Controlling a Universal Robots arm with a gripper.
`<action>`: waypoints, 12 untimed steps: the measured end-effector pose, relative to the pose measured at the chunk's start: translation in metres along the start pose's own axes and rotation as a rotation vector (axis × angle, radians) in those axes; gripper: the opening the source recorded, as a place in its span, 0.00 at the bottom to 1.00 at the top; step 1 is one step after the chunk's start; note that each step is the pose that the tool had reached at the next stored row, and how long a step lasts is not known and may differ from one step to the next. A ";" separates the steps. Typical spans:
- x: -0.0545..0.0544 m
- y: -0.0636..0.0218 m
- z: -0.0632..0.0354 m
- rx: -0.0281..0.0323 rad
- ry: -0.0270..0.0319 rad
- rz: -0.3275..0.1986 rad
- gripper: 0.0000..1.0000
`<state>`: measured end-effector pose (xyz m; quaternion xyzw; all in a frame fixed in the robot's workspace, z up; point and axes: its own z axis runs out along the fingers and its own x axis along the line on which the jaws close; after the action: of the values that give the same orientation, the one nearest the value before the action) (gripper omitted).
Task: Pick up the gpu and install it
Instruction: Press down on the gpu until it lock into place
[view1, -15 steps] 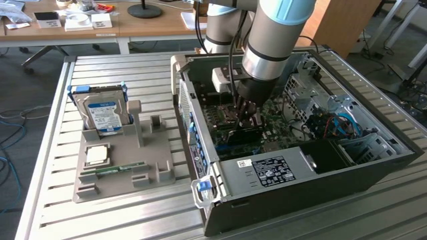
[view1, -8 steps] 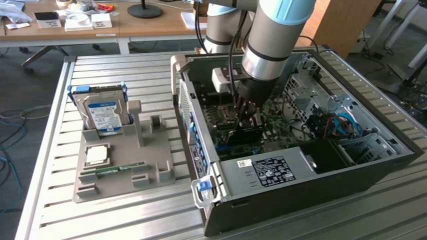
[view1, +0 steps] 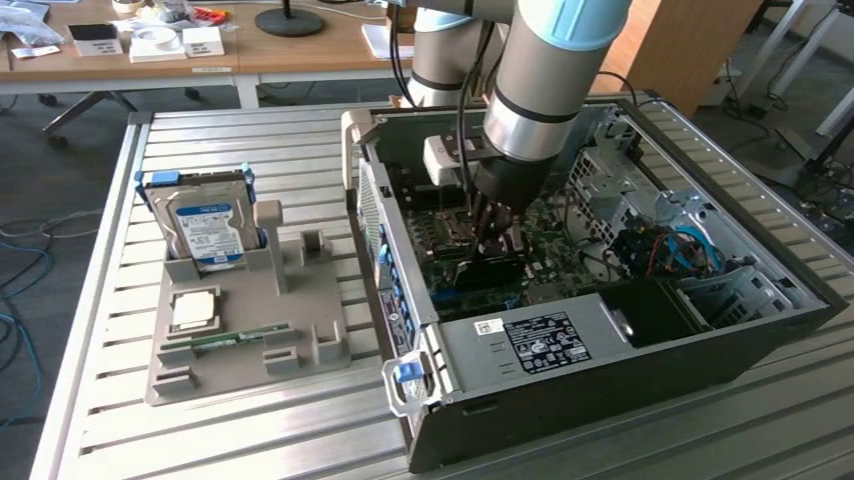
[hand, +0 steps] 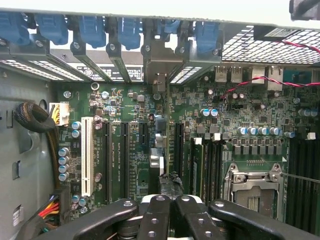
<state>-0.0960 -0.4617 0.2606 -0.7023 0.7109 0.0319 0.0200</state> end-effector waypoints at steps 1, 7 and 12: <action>0.000 0.0000 0.0000 0.0000 0.0000 0.000 0.11; 0.000 0.0000 0.0000 0.0001 -0.0004 0.000 0.11; -0.001 0.0002 -0.0078 0.0003 -0.0004 0.000 0.11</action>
<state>-0.0960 -0.4617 0.2684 -0.7023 0.7109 0.0319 0.0202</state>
